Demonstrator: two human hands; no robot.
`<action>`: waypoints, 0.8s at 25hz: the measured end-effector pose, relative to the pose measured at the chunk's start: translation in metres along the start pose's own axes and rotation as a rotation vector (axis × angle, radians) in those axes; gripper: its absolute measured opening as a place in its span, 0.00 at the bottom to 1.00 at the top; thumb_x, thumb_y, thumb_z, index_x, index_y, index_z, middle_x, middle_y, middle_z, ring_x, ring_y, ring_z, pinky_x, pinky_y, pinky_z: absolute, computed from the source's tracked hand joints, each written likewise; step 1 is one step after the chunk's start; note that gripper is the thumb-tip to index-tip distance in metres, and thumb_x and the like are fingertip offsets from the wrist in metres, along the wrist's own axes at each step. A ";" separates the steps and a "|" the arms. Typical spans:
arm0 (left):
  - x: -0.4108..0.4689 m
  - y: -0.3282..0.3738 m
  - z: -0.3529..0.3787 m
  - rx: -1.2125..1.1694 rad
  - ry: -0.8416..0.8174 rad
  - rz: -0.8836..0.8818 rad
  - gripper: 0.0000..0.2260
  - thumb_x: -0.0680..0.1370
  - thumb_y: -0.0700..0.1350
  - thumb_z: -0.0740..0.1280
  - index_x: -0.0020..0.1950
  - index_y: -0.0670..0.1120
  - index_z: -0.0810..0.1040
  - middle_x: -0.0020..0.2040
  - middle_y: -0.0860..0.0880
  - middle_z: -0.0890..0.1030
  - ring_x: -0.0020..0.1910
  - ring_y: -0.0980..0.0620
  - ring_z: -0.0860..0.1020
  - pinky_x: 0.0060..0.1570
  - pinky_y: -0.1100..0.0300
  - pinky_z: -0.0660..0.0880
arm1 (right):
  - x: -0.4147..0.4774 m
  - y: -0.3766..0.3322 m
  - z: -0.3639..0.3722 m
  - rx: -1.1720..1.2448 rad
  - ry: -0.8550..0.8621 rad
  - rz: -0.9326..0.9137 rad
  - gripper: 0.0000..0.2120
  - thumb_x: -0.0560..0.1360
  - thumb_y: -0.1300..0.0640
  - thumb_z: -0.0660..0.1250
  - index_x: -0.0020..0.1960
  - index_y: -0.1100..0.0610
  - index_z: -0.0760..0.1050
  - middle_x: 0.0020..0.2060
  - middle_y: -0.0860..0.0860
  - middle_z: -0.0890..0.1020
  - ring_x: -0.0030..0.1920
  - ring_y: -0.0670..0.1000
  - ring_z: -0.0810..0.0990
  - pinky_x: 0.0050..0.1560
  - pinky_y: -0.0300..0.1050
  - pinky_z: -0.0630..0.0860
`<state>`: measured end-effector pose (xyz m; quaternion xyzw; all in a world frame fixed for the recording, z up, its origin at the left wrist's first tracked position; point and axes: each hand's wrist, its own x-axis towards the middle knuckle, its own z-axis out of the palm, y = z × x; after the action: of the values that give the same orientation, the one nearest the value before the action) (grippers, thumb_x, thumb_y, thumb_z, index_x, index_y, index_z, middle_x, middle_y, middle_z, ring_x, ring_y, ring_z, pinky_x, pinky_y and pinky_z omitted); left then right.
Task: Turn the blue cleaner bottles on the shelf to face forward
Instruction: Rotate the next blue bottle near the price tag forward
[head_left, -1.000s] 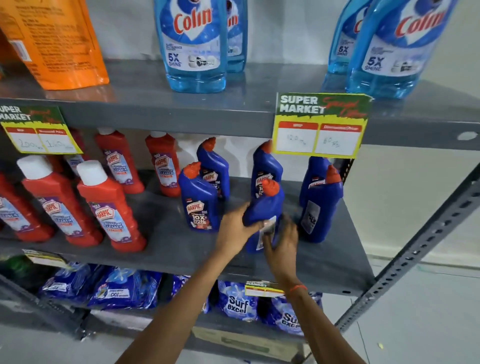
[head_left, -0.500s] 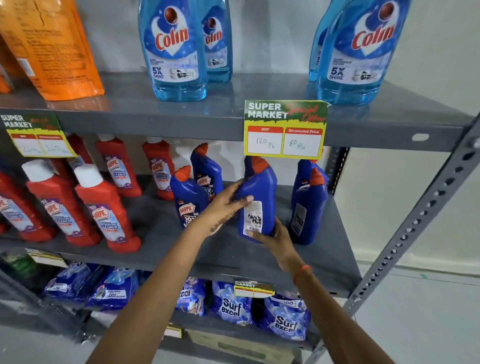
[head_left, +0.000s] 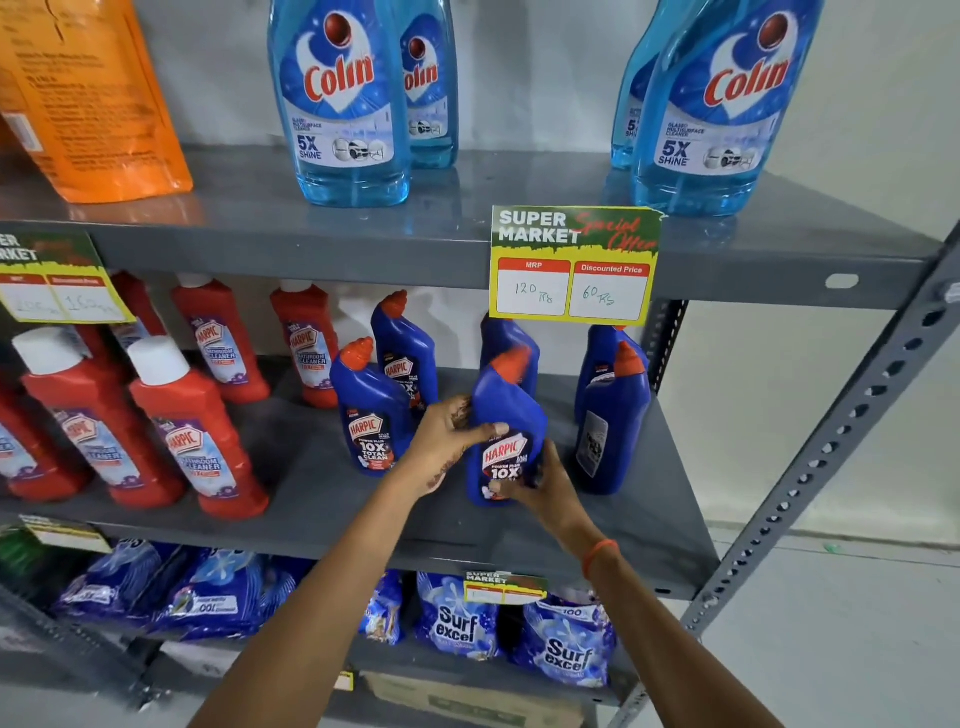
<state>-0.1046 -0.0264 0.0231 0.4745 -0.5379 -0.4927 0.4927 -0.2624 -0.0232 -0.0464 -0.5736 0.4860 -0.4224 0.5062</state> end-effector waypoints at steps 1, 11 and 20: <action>0.000 -0.004 -0.003 0.027 -0.042 -0.011 0.18 0.69 0.35 0.73 0.57 0.38 0.77 0.53 0.42 0.83 0.52 0.47 0.82 0.51 0.59 0.80 | -0.001 0.001 0.000 0.001 0.017 0.004 0.30 0.64 0.67 0.75 0.58 0.50 0.65 0.49 0.43 0.78 0.53 0.51 0.78 0.47 0.37 0.78; -0.003 -0.003 -0.021 0.084 -0.134 -0.067 0.22 0.70 0.35 0.72 0.62 0.46 0.73 0.51 0.58 0.83 0.59 0.53 0.78 0.47 0.71 0.76 | -0.008 0.008 0.020 -0.052 0.146 -0.072 0.29 0.65 0.65 0.74 0.58 0.47 0.65 0.55 0.52 0.77 0.55 0.50 0.78 0.60 0.51 0.76; -0.030 0.026 0.067 0.778 0.074 0.560 0.45 0.69 0.60 0.67 0.75 0.46 0.43 0.78 0.48 0.46 0.77 0.50 0.47 0.75 0.53 0.49 | -0.035 -0.010 -0.017 -0.161 0.711 -0.337 0.26 0.72 0.49 0.60 0.68 0.55 0.63 0.64 0.55 0.68 0.66 0.51 0.67 0.65 0.42 0.66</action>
<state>-0.1698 0.0091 0.0452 0.4779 -0.7716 -0.0859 0.4110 -0.2838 0.0082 -0.0338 -0.5012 0.5617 -0.6322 0.1833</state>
